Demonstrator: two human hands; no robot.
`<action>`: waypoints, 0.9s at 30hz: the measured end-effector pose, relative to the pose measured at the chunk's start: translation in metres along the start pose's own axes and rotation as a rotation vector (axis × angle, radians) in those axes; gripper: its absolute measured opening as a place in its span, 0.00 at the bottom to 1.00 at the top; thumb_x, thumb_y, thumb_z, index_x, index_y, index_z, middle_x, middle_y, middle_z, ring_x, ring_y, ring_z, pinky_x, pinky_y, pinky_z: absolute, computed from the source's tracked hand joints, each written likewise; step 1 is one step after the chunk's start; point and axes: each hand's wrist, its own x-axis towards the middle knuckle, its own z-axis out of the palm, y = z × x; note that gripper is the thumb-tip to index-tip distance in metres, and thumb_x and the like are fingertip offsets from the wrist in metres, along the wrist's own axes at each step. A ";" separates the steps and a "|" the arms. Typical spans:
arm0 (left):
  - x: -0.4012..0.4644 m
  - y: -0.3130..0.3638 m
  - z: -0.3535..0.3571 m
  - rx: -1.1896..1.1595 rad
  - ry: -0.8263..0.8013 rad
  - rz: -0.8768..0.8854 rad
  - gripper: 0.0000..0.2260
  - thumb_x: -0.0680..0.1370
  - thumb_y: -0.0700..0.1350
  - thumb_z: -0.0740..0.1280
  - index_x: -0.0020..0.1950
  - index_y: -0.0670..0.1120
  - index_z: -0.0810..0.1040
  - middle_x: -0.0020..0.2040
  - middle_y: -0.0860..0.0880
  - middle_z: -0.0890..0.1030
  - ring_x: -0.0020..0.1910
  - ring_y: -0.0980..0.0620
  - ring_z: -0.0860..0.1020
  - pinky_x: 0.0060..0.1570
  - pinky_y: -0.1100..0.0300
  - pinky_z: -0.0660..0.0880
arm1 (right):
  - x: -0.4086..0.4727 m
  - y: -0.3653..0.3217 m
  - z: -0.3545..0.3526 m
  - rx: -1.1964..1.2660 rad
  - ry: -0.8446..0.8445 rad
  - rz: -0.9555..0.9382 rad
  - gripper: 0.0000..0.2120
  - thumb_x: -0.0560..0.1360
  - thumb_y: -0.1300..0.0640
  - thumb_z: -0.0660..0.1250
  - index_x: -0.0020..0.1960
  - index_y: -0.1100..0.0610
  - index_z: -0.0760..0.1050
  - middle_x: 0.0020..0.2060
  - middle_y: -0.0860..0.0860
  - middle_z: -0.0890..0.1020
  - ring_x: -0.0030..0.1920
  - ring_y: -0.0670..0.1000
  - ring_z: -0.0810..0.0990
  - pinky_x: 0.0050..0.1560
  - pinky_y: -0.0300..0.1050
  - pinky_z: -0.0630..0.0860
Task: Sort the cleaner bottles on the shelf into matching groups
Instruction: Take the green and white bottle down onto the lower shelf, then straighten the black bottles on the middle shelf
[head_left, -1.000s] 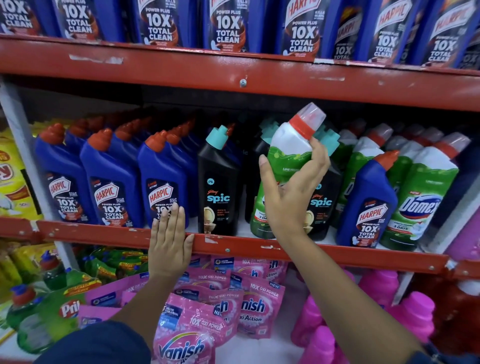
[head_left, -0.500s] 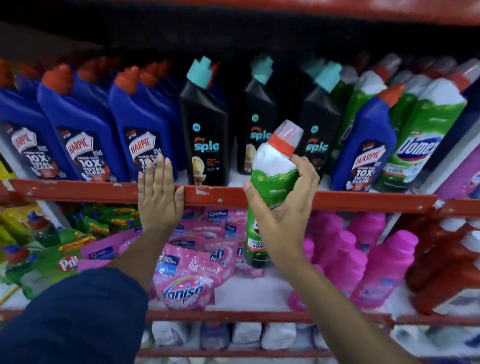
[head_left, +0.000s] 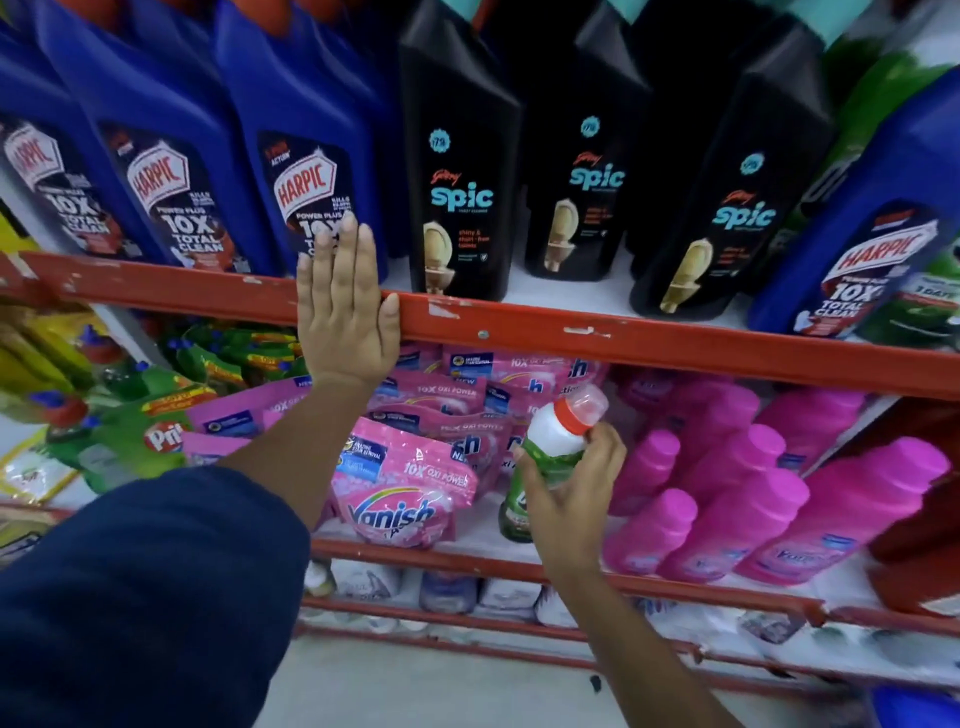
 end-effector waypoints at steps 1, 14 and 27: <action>0.000 0.001 0.000 -0.002 0.007 -0.002 0.25 0.83 0.51 0.43 0.75 0.38 0.60 0.73 0.42 0.62 0.78 0.53 0.46 0.76 0.53 0.46 | -0.001 0.003 0.001 -0.008 0.000 0.011 0.31 0.68 0.59 0.77 0.64 0.56 0.63 0.59 0.52 0.66 0.59 0.58 0.72 0.59 0.61 0.73; 0.002 0.002 -0.001 0.023 0.018 -0.003 0.25 0.83 0.51 0.43 0.75 0.38 0.59 0.73 0.42 0.62 0.78 0.53 0.45 0.76 0.54 0.45 | -0.022 0.016 -0.001 -0.138 -0.060 0.024 0.33 0.72 0.51 0.73 0.70 0.60 0.62 0.67 0.58 0.67 0.63 0.52 0.71 0.61 0.42 0.70; -0.001 0.000 -0.002 -0.004 -0.015 0.000 0.25 0.84 0.50 0.46 0.78 0.39 0.54 0.75 0.41 0.62 0.78 0.51 0.46 0.76 0.52 0.45 | -0.035 0.024 -0.028 -0.437 -0.237 -0.148 0.32 0.81 0.40 0.51 0.77 0.52 0.40 0.76 0.45 0.45 0.76 0.40 0.39 0.76 0.50 0.52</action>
